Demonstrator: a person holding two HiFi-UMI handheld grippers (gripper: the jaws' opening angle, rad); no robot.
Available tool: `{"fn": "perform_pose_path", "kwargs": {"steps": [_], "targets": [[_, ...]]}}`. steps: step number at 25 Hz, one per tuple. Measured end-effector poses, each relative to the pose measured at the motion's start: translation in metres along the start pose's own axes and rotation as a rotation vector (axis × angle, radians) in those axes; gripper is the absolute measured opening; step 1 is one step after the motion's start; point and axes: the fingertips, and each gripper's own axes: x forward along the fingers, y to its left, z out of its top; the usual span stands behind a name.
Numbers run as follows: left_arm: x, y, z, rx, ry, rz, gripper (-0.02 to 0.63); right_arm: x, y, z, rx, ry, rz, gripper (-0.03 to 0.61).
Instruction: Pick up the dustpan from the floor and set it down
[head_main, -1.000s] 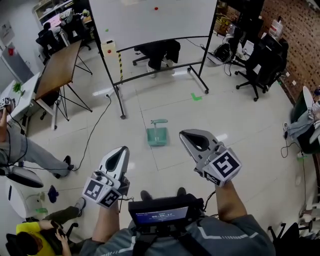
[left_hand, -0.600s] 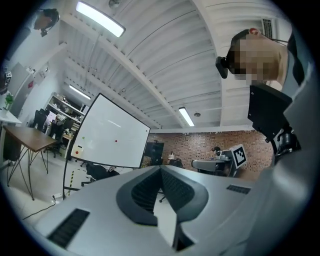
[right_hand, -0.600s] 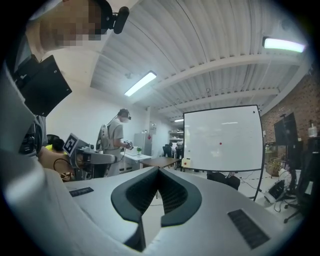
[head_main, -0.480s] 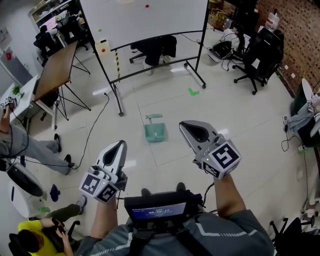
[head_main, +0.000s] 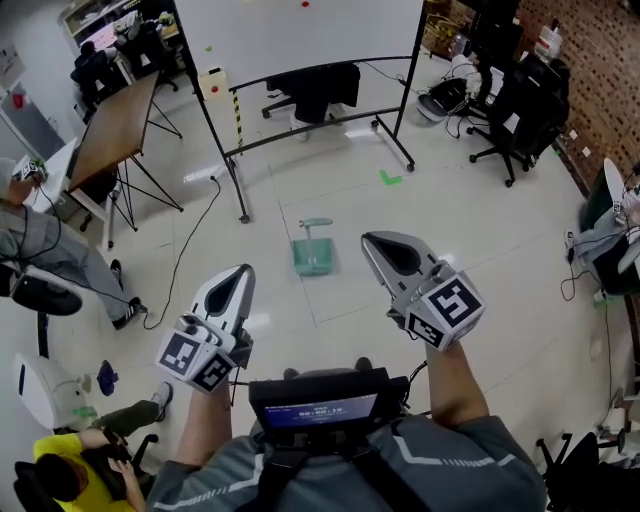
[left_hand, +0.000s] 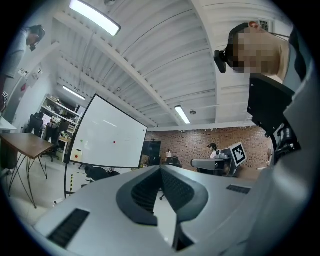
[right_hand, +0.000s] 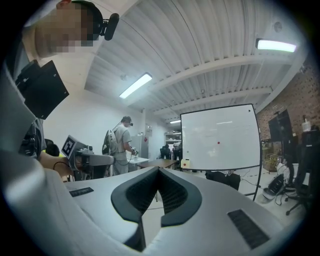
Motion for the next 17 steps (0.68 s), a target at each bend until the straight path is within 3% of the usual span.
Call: {"fn": "perform_pose_path", "kwargs": {"steps": [17], "targets": [[0.011, -0.016, -0.010, -0.016, 0.002, -0.016, 0.026, -0.008, -0.009, 0.001, -0.003, -0.019, 0.016, 0.020]]}}
